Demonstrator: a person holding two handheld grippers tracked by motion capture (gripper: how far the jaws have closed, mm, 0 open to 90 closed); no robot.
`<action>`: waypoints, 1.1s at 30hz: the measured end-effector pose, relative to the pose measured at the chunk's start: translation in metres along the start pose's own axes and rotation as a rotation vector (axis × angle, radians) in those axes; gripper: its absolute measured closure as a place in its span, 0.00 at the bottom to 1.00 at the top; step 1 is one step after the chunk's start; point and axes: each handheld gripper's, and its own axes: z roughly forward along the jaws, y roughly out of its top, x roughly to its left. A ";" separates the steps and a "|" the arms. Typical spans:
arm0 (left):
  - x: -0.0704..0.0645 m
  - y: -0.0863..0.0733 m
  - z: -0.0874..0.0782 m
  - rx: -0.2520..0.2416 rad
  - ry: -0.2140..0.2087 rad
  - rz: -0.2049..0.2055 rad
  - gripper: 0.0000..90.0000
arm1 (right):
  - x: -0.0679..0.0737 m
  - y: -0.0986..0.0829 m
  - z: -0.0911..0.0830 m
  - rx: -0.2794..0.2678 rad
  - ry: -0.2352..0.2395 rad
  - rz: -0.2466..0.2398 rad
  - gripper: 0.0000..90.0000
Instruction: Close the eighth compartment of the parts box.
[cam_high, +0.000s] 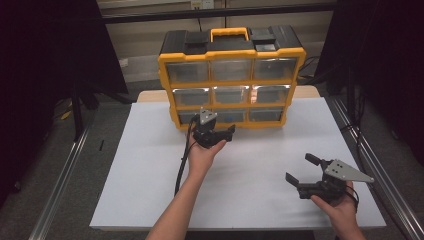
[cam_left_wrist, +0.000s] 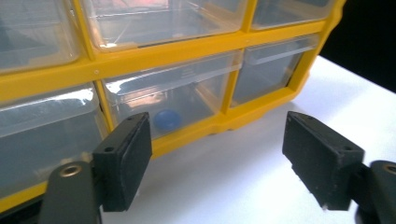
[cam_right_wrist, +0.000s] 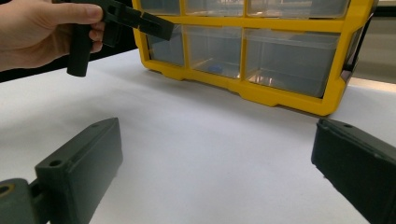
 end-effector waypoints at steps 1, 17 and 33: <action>0.000 0.000 -0.001 0.002 0.008 0.000 0.22 | 0.000 0.000 0.001 -0.001 -0.002 -0.003 0.02; -0.001 -0.010 -0.020 -0.025 -0.054 0.014 0.06 | -0.001 0.000 0.000 0.003 -0.001 -0.002 0.02; -0.001 -0.021 -0.041 -0.057 -0.097 0.048 0.02 | -0.001 0.000 0.000 0.003 -0.001 0.000 0.02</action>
